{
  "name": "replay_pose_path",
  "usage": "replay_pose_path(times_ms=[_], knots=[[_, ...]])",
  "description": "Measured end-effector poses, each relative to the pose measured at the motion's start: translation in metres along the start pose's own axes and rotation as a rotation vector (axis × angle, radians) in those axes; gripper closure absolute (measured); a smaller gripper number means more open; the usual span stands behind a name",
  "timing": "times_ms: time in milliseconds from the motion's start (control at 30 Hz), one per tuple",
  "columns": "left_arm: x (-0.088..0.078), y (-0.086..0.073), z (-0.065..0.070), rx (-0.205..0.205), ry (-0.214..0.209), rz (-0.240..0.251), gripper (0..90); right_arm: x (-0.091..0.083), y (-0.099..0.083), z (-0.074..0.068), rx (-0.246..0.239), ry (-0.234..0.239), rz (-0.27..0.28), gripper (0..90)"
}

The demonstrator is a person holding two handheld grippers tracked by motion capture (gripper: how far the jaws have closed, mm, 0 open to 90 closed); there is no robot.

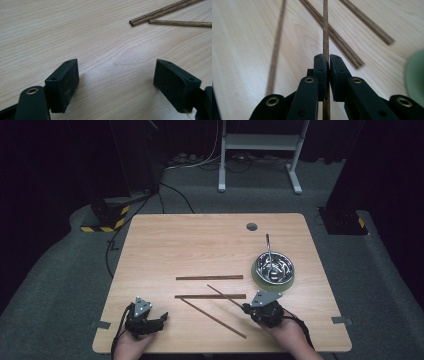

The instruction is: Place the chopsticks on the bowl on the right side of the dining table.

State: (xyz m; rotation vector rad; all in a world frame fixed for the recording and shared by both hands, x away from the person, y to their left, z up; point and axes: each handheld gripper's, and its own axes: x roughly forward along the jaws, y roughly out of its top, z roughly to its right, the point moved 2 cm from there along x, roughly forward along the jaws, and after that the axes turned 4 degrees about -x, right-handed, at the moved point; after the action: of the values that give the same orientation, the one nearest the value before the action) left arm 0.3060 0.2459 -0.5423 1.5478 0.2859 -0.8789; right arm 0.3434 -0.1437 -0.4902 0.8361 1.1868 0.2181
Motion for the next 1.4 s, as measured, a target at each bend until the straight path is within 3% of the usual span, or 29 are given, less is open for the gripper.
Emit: replay_pose_path(times_ms=[200, 233, 367, 1100, 1267, 1400], knots=[[0.000, 0.000, 0.000, 0.000, 0.000, 0.000, 20.3, -0.010, -0.010, 0.014, 0.016, -0.046, -0.002, 83.7], [0.000, 0.000, 0.000, 0.000, 0.000, 0.000, 20.3, -0.014, -0.012, 0.019, 0.045, -0.054, 0.001, 83.7], [0.000, 0.000, 0.000, 0.000, 0.000, 0.000, 20.3, -0.019, -0.015, 0.029, 0.034, -0.076, -0.004, 83.6], [0.000, 0.000, 0.000, 0.002, 0.000, -0.004, 20.4, -0.035, -0.015, 0.076, 0.093, -0.143, 0.001, 83.6], [0.000, 0.000, 0.000, 0.001, 0.000, 0.000, 20.4, -0.036, -0.013, 0.091, 0.123, -0.157, 0.009, 83.6], [0.000, 0.000, 0.000, 0.001, 0.000, 0.000, 20.3, -0.034, -0.011, 0.102, 0.121, -0.166, -0.008, 83.6]])
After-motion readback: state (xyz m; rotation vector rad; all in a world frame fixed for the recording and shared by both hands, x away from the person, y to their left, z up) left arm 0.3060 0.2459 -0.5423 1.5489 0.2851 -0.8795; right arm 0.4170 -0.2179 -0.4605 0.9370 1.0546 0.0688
